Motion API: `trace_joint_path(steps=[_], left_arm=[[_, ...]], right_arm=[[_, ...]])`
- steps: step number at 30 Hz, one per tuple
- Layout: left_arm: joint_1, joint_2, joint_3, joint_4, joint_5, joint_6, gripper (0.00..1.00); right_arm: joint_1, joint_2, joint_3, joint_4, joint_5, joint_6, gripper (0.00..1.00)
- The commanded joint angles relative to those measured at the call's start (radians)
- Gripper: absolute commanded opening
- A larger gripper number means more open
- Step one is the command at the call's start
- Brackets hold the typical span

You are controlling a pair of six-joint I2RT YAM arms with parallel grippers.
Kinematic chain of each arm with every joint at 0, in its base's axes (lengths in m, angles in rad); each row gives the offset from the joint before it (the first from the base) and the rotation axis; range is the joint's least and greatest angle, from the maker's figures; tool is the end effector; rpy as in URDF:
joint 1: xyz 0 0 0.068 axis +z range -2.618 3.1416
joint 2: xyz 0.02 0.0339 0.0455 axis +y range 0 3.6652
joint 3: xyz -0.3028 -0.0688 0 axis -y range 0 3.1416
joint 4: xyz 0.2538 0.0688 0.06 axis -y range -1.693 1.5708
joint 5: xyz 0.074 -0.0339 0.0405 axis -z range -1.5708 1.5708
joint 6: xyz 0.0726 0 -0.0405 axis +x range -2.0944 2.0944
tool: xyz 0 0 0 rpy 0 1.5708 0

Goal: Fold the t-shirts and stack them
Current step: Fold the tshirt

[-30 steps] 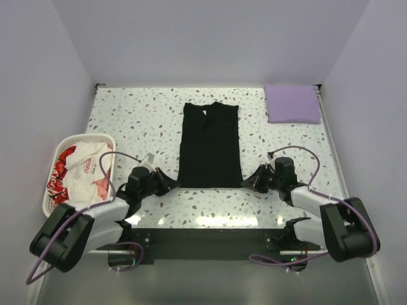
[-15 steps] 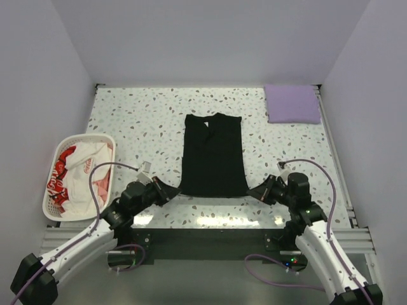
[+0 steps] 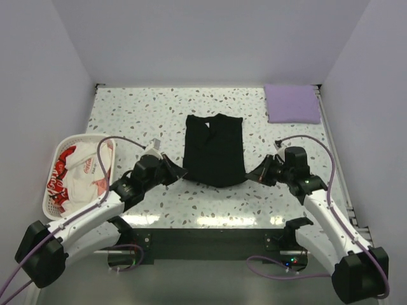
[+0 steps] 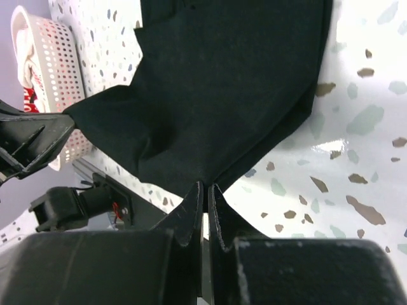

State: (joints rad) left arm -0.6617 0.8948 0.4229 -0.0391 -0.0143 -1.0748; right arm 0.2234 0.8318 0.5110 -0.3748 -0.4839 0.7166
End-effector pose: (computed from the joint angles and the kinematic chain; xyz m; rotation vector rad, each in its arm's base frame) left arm 0.1677 -0.1293 0.2161 -0.4718 2.2054 -0.9979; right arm 0.1700 0.0733 0.2256 0.3134 2.3667 1.0243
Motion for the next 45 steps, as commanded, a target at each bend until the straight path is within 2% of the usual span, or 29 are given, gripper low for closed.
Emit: trace_joint_path(steps=[1, 7, 12, 19, 27, 30, 33, 39, 42, 45], left_arm=[[0.022, 0.113, 0.172, 0.012, -0.029, 0.067, 0.00], [0.146, 0.305, 0.330, 0.031, 0.078, 0.108, 0.00], [0.259, 0.515, 0.497, 0.085, 0.191, 0.139, 0.00], [0.338, 0.833, 0.828, 0.056, 0.310, 0.187, 0.00], [0.402, 1.119, 1.094, 0.114, 0.430, 0.197, 0.00], [0.418, 1.205, 1.181, 0.191, 0.464, 0.174, 0.00], [0.425, 1.367, 1.293, 0.254, 0.534, 0.151, 0.00], [0.438, 1.562, 1.470, 0.370, 0.562, 0.108, 0.01], [0.447, 1.602, 1.507, 0.406, 0.571, 0.087, 0.03], [0.456, 1.604, 1.504, 0.426, 0.565, 0.081, 0.02]], right_arm=[[-0.001, 0.097, 0.131, 0.066, 0.014, -0.014, 0.00], [-0.002, 0.315, 0.321, 0.141, 0.028, -0.008, 0.00], [-0.018, 0.579, 0.524, 0.175, 0.008, 0.000, 0.00], [-0.059, 0.880, 0.771, 0.208, -0.047, 0.035, 0.00], [-0.110, 1.162, 0.995, 0.243, -0.079, 0.075, 0.00], [-0.131, 1.231, 1.049, 0.273, -0.082, 0.104, 0.00], [-0.150, 1.316, 1.098, 0.313, -0.088, 0.124, 0.00], [-0.186, 1.441, 1.167, 0.396, -0.082, 0.158, 0.00], [-0.200, 1.483, 1.199, 0.401, -0.084, 0.168, 0.00], [-0.211, 1.491, 1.206, 0.424, -0.085, 0.179, 0.00]])
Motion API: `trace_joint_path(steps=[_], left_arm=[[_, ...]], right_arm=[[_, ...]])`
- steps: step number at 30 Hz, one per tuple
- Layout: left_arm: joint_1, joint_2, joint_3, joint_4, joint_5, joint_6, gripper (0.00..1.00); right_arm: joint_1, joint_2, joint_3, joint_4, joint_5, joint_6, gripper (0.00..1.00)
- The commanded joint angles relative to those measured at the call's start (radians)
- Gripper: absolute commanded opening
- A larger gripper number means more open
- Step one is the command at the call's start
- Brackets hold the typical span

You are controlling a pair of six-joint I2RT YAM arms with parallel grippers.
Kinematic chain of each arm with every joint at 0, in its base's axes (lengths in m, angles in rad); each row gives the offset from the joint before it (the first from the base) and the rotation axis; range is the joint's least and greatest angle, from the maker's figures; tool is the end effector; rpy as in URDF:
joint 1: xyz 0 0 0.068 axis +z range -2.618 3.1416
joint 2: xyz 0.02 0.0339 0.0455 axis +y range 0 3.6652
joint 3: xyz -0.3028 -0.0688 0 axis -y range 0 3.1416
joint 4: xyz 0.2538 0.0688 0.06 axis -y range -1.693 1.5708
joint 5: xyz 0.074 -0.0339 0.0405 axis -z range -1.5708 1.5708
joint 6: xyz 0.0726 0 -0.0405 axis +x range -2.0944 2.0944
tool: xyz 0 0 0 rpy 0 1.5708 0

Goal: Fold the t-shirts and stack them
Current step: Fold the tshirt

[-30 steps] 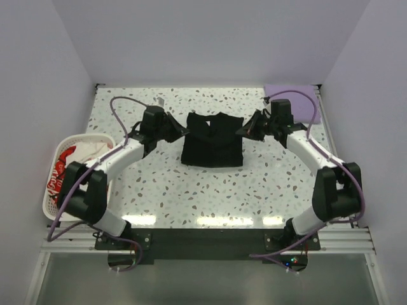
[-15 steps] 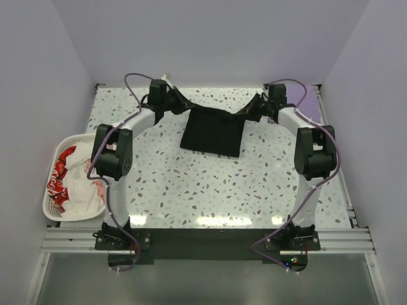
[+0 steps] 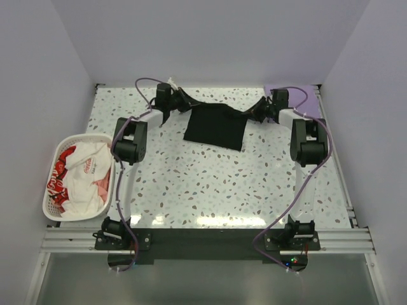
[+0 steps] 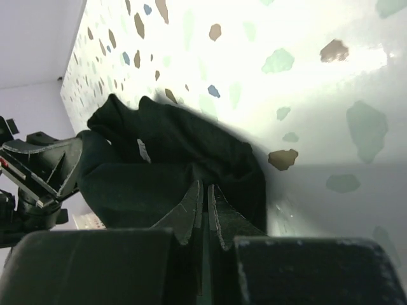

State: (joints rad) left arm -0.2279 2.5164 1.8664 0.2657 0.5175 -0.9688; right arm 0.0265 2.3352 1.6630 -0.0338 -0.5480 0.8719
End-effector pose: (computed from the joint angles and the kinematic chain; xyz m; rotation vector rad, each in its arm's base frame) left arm 0.6065 -0.1775 0.1335 -0.4108 2.0927 -1.2565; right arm 0.5678 0.0529 0.1327 0.6923 2.2891 1.0758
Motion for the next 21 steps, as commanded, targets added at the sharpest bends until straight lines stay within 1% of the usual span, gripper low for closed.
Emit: trace_joint_path(steps=[1, 5, 10, 13, 15, 19, 20, 21], left_arm=[[0.028, -0.019, 0.060, 0.135, 0.035, -0.025, 0.01], [0.041, -0.024, 0.059, 0.145, 0.035, -0.025, 0.00], [0.062, -0.030, 0.048, 0.158, 0.021, -0.027, 0.00], [0.070, -0.007, 0.085, 0.147, 0.038, -0.036, 0.00], [0.075, 0.013, 0.114, 0.135, 0.041, -0.036, 0.00], [0.090, 0.041, 0.149, 0.119, 0.042, -0.038, 0.00], [0.093, 0.050, 0.164, 0.116, 0.042, -0.038, 0.02], [0.099, 0.053, 0.171, 0.113, 0.045, -0.036, 0.07]], right_arm=[[-0.016, -0.014, 0.052, 0.090, -0.021, 0.030, 0.00], [-0.023, -0.028, 0.053, 0.113, -0.020, 0.039, 0.00], [-0.025, -0.010, 0.099, 0.124, -0.023, 0.053, 0.00], [-0.025, 0.003, 0.107, 0.150, -0.023, 0.073, 0.00], [-0.053, 0.012, 0.112, 0.175, -0.023, 0.084, 0.00], [-0.062, 0.065, 0.153, 0.201, -0.033, 0.111, 0.01], [-0.065, 0.073, 0.181, 0.202, -0.036, 0.114, 0.02], [-0.068, 0.084, 0.194, 0.207, -0.044, 0.118, 0.05]])
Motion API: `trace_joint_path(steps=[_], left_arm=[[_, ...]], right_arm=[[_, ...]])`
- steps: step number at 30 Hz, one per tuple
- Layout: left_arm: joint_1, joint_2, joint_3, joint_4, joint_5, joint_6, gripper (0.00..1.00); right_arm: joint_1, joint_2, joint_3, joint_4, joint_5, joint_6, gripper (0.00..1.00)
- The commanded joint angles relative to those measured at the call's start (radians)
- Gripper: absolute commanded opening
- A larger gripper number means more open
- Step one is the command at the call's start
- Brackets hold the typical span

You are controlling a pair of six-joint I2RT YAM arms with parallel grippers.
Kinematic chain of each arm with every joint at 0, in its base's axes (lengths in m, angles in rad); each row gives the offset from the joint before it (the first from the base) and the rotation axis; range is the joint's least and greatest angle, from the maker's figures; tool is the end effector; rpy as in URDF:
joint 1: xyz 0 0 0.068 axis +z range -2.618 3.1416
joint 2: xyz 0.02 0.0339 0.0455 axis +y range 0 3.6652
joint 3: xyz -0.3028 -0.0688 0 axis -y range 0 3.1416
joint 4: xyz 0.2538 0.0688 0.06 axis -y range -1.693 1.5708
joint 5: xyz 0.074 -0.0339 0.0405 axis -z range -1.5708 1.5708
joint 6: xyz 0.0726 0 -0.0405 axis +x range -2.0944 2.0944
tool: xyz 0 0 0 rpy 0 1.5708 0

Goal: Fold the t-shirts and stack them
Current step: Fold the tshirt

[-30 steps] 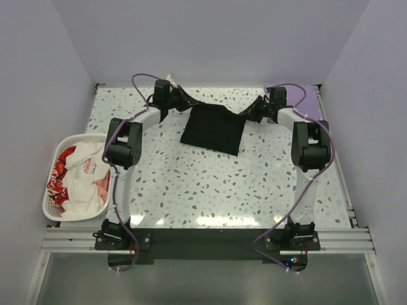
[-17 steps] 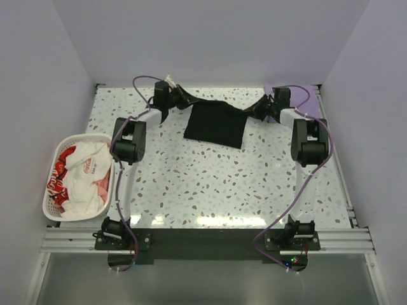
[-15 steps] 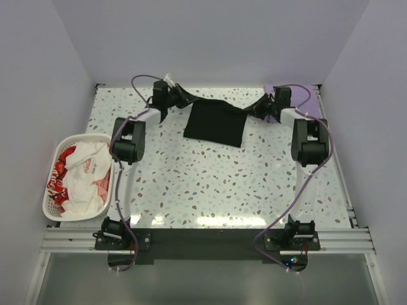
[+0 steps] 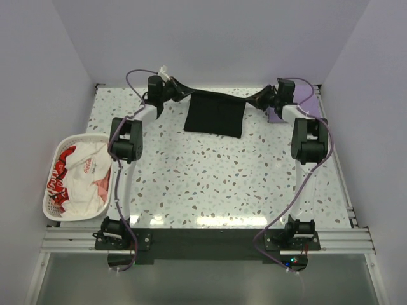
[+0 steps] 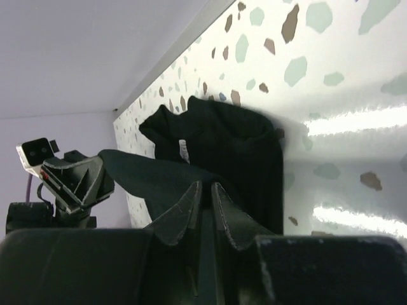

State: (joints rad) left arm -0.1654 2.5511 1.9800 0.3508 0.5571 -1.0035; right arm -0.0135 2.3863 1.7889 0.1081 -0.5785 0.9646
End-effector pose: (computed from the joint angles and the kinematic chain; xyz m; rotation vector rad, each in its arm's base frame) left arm 0.6346 -0.1449 0.1657 -0.3783 1.9266 -1.3021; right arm 0.6035 0.0316 0.1646 0.6717 2.0810 1.1613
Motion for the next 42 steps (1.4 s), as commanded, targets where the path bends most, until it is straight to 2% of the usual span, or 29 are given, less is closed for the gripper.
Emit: trace_joint_path(steps=[1, 2, 3, 4, 5, 6, 7, 10, 13, 16, 19, 25, 28, 30, 33, 39, 42], left_arm=[[0.043, 0.023, 0.063, 0.030, 0.009, -0.001, 0.14], [0.049, 0.027, 0.074, 0.028, 0.012, 0.002, 0.34], [0.059, 0.024, 0.074, 0.022, 0.013, 0.002, 0.39], [0.066, 0.018, 0.068, 0.025, 0.013, 0.000, 0.44], [0.073, 0.000, 0.045, 0.031, 0.017, 0.002, 0.54], [0.084, -0.015, 0.028, 0.045, 0.014, 0.002, 0.58], [0.087, -0.034, -0.024, 0.057, 0.012, 0.011, 0.64], [0.083, -0.109, -0.070, 0.053, -0.011, 0.067, 0.65], [0.060, -0.166, -0.125, 0.039, -0.026, 0.109, 0.62], [0.020, -0.218, -0.214, 0.033, -0.052, 0.146, 0.50], [-0.034, -0.238, -0.250, 0.001, -0.077, 0.177, 0.31], [-0.121, -0.221, -0.293, -0.090, -0.176, 0.218, 0.11], [-0.155, -0.221, -0.291, -0.142, -0.223, 0.264, 0.08], [-0.175, -0.219, -0.288, -0.223, -0.305, 0.281, 0.04], [-0.187, -0.219, -0.317, -0.298, -0.382, 0.252, 0.00], [-0.236, -0.270, -0.403, -0.349, -0.485, 0.227, 0.00], [-0.263, -0.327, -0.501, -0.385, -0.525, 0.192, 0.00]], right_arm=[[-0.029, 0.040, 0.102, 0.062, -0.014, 0.025, 0.16], [-0.034, 0.056, 0.121, 0.044, -0.015, 0.022, 0.27], [-0.036, 0.062, 0.141, 0.033, -0.023, 0.010, 0.34], [-0.037, 0.066, 0.188, 0.015, -0.029, -0.001, 0.47], [-0.040, 0.071, 0.205, -0.031, -0.030, -0.012, 0.52], [-0.040, 0.062, 0.214, -0.044, -0.030, -0.033, 0.58], [-0.040, 0.047, 0.205, -0.053, -0.014, -0.046, 0.70], [-0.020, -0.033, 0.150, -0.062, 0.020, -0.101, 0.72], [0.041, -0.102, 0.113, -0.169, 0.072, -0.205, 0.71], [0.107, -0.174, 0.011, -0.179, 0.138, -0.250, 0.68], [0.167, -0.202, -0.061, -0.147, 0.183, -0.260, 0.63], [0.240, -0.173, -0.091, -0.197, 0.285, -0.311, 0.57], [0.253, -0.164, -0.105, -0.228, 0.336, -0.334, 0.54], [0.260, -0.157, -0.109, -0.248, 0.357, -0.346, 0.53], [0.262, -0.150, -0.126, -0.278, 0.374, -0.363, 0.52], [0.268, -0.193, -0.210, -0.301, 0.384, -0.389, 0.53], [0.279, -0.238, -0.290, -0.298, 0.385, -0.394, 0.53]])
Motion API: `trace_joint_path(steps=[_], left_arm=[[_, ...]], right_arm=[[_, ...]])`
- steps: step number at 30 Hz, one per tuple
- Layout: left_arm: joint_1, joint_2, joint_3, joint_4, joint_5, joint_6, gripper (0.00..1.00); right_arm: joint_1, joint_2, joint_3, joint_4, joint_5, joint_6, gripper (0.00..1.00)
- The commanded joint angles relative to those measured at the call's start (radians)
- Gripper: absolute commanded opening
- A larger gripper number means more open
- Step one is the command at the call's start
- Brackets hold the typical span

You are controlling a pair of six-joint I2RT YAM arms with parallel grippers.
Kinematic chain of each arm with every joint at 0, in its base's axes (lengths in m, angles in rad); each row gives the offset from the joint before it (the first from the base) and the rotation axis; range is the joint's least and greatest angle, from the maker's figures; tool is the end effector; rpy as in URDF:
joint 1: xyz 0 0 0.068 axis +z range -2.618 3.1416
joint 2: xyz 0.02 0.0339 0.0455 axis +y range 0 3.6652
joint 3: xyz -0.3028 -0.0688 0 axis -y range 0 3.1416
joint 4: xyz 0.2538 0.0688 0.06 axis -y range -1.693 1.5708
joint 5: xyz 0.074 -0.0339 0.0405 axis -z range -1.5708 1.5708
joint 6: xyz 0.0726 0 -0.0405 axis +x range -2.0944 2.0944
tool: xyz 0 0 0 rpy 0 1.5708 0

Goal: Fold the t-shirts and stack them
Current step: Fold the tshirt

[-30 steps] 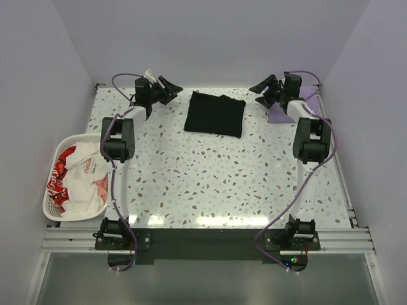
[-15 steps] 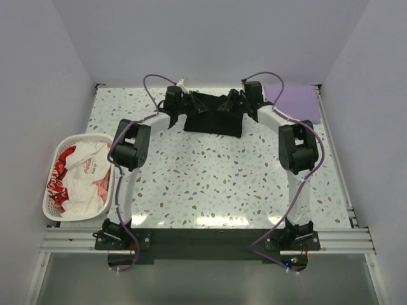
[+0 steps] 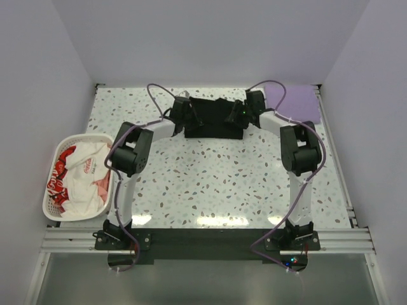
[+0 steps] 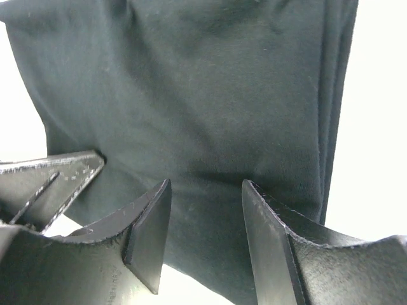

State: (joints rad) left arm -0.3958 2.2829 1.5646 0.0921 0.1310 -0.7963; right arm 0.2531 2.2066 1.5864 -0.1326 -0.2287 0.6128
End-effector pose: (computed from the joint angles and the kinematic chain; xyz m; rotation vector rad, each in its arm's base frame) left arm 0.5192 -0.2272 0.1353 -0.3836 2.2788 -0.7877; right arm 0.5253 0.1529 0.1595 0.3120 2.3847 0.6872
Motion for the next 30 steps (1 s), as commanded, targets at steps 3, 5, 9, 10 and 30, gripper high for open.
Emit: trace_joint_path(steps=[3, 5, 9, 10, 30], left_arm=[[-0.055, -0.132, -0.187, -0.140, -0.122, -0.055, 0.00], [-0.078, -0.203, -0.253, -0.131, -0.152, -0.069, 0.00], [-0.124, -0.331, -0.455, -0.107, -0.172, -0.119, 0.00], [-0.133, -0.385, -0.489, -0.065, -0.175, -0.126, 0.00], [-0.236, -1.068, -0.913, -0.225, -0.327, -0.086, 0.18]], right_arm=[[0.014, -0.128, -0.198, -0.032, 0.028, -0.039, 0.53], [0.017, -0.172, -0.262, -0.007, 0.019, -0.032, 0.53], [0.057, -0.300, -0.464, 0.034, 0.018, -0.018, 0.52], [0.067, -0.356, -0.500, 0.053, 0.022, -0.015, 0.52], [0.249, -0.950, -0.844, -0.088, 0.259, -0.024, 0.56]])
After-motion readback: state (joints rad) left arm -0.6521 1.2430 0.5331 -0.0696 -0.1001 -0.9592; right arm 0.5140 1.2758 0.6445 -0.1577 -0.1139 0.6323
